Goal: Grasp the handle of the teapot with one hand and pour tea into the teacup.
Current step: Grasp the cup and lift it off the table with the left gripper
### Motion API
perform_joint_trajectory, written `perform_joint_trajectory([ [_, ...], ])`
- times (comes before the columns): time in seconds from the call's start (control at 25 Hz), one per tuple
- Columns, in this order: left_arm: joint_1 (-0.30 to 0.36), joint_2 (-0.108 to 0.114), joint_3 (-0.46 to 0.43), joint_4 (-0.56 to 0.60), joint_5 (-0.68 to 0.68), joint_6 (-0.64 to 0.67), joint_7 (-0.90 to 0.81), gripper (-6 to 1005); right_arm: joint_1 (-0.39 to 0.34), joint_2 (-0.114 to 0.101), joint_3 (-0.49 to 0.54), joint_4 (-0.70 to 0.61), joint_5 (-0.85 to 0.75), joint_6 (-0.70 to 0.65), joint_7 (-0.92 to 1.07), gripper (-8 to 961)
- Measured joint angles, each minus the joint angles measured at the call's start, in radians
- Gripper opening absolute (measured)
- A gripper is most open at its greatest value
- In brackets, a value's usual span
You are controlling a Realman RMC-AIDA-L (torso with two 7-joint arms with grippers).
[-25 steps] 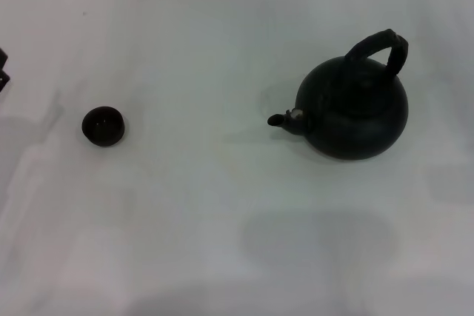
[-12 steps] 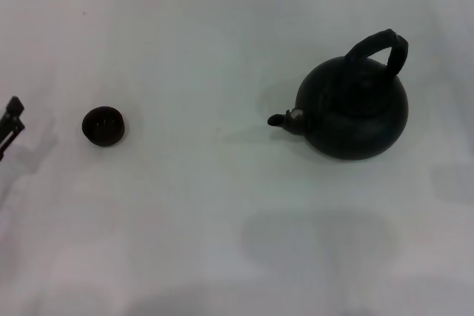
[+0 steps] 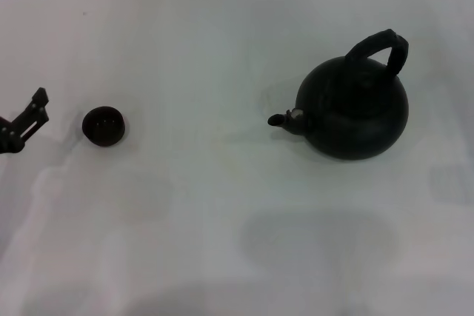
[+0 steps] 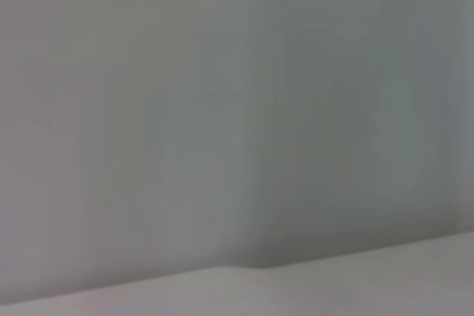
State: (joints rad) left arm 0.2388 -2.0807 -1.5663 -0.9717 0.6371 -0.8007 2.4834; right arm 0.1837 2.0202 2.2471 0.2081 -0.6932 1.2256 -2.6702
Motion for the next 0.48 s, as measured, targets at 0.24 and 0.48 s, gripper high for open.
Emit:
perform_joint_trajectory([
  [0.24, -0.006, 0.001, 0.007, 0.0, 0.007, -0.007, -0.027, 878, -0.002, 0.001, -0.001, -0.009, 0.0, 0.007, 0.005, 635],
  [0.48, -0.043, 0.007, 0.048, -0.001, 0.045, 0.013, -0.155, 877, -0.008, 0.002, -0.001, -0.013, 0.0, 0.009, 0.006, 636],
])
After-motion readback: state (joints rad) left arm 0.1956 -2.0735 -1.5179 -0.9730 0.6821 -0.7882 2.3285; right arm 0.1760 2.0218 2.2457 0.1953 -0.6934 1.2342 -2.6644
